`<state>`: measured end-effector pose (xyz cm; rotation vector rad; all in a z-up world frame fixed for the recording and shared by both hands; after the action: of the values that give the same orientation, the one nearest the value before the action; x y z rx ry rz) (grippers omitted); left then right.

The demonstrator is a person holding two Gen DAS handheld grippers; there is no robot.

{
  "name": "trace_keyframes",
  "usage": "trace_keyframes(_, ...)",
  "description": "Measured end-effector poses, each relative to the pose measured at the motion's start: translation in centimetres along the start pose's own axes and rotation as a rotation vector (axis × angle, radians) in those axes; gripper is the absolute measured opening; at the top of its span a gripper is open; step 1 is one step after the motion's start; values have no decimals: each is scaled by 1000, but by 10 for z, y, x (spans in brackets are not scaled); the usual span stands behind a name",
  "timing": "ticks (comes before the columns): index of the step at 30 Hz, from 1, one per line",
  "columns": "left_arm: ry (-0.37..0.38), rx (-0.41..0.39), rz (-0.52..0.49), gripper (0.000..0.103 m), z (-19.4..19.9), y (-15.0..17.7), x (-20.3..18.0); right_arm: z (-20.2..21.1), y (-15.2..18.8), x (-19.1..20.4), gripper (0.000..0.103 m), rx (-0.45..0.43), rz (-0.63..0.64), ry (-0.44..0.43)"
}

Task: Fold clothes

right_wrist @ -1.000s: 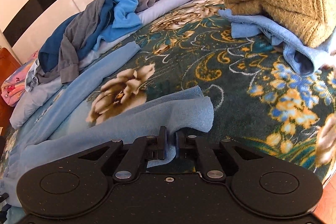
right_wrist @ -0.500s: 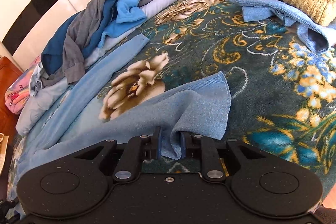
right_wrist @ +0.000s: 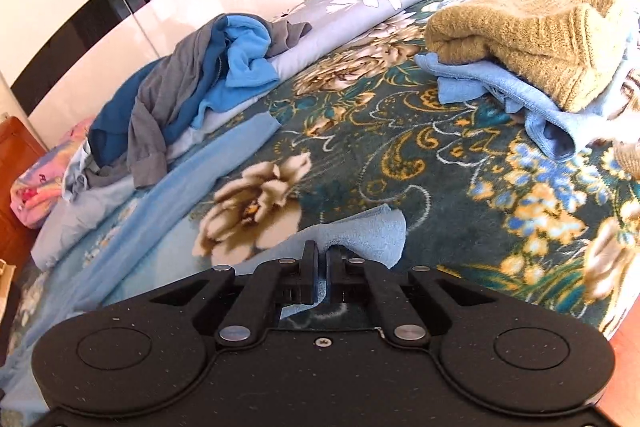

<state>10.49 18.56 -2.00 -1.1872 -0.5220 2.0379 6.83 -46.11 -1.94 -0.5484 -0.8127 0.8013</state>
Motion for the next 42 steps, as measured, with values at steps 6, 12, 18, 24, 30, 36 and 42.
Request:
trace_keyframes(6,-11,7,4,2,4,5,6,1,12,-9,4,28,-26,-3)
trace_keyframes(12,-11,-4,-12,2,15,2,9,19,4,-15,3,-23,-37,-21)
trace_keyframes(18,-25,29,-43,2,13,12,10,6,15,-24,3,40,-29,5)
trace_keyframes(24,12,12,-55,2,17,3,0,14,-1,-20,4,5,-60,-57)
trace_keyframes(30,45,-17,-93,2,8,-12,-24,3,-36,2,4,-29,-11,-80)
trace_keyframes(36,64,-46,-119,2,-12,-35,-50,-21,-82,41,4,-82,31,-106)
trace_keyframes(42,48,-53,-140,2,-59,-59,-74,-68,-128,87,4,-110,108,-111)
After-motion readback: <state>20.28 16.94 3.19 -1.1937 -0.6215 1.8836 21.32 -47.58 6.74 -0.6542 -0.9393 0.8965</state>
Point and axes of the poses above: each gripper's, at about its wrist camera, not at the fingertips, and z roughly against the way its jaws point, x to its left, y to its underside, the point moved 9 cm from there along -z, roughly the way its jaws point, and after that the axes turned 1 degree about -x, right-handed, at the moved point
